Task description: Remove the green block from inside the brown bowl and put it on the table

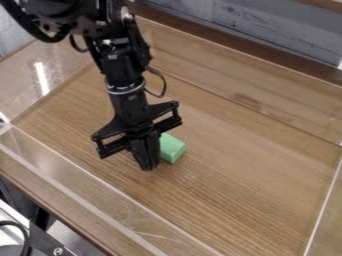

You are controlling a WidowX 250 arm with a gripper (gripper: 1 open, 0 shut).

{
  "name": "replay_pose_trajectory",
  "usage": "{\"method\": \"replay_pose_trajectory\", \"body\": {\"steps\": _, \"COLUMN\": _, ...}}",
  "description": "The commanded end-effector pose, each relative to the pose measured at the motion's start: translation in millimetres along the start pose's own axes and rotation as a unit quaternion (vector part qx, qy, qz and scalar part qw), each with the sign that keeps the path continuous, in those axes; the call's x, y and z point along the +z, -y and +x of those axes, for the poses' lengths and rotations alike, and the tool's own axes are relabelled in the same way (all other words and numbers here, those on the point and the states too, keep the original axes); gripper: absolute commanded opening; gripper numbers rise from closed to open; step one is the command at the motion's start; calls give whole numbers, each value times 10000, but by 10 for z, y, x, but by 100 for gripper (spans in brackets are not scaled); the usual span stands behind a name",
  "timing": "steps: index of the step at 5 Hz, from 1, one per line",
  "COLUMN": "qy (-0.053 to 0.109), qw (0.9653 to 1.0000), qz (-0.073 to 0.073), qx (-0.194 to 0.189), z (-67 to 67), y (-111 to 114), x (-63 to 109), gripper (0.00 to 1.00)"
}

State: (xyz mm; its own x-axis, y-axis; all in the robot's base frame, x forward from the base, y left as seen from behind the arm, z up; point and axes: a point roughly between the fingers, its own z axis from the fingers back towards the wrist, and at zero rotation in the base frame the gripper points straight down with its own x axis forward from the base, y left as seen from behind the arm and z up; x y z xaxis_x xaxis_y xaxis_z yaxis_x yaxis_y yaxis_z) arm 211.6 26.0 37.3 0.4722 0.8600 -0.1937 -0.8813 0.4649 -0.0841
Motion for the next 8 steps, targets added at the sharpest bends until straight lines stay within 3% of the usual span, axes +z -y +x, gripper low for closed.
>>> {"method": "replay_pose_trajectory", "body": {"steps": 1, "qy": 134, "qw": 9997, "qz": -112, "qx": -171, "z": 39, "y": 73, "x": 119, "gripper": 0}}
{"method": "replay_pose_trajectory", "body": {"steps": 8, "qy": -76, "qw": 9980, "qz": 60, "qx": -631, "z": 54, "y": 43, "x": 176, "gripper": 0}}
